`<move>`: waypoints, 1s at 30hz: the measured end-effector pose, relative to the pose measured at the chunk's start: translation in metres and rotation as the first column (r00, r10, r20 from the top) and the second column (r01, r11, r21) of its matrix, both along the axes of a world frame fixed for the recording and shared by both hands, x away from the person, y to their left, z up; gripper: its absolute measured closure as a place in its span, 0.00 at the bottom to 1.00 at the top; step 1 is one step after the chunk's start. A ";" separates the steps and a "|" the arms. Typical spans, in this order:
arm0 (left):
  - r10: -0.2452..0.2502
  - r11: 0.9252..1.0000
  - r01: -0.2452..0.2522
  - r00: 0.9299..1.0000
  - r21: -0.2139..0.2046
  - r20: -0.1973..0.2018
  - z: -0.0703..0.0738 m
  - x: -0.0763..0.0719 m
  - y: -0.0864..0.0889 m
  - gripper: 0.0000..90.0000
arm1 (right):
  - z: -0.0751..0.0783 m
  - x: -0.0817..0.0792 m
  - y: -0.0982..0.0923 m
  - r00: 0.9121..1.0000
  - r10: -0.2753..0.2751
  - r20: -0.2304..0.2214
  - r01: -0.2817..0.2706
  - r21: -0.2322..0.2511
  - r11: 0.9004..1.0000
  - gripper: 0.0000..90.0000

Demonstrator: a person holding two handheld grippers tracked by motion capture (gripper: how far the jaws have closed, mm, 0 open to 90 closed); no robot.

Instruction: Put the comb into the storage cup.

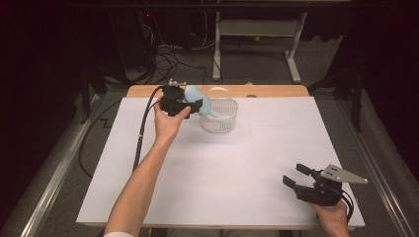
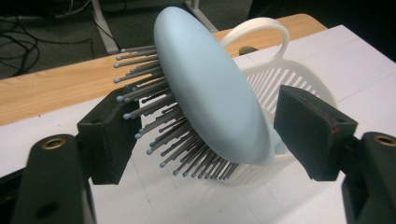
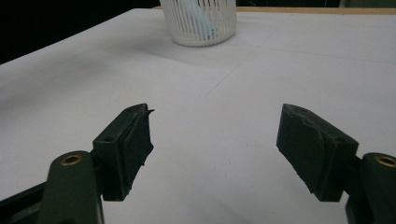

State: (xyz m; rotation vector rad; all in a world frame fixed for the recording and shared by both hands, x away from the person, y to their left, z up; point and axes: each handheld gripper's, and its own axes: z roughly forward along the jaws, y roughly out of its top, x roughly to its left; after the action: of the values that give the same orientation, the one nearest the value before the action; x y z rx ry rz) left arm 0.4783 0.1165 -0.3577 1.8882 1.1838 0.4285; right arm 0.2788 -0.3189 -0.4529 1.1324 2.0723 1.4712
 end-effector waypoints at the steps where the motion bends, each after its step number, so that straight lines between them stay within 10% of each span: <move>1: -0.001 1.000 0.001 1.000 0.000 0.003 0.000 -0.001 0.000 0.28 | 0.000 0.000 0.000 1.000 0.000 0.000 0.000 0.000 1.000 0.30; 30: 0.001 0.999 0.000 1.000 -0.033 0.030 0.004 -0.016 0.016 0.28 | 0.000 0.000 0.003 1.000 0.006 0.004 -0.006 -0.007 1.000 0.30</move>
State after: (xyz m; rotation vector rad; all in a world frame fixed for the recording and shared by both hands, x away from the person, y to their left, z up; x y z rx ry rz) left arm 0.4620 0.1329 -0.3540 1.8472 1.1649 0.4330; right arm 0.2789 -0.3160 -0.4528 1.1199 2.0784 1.4670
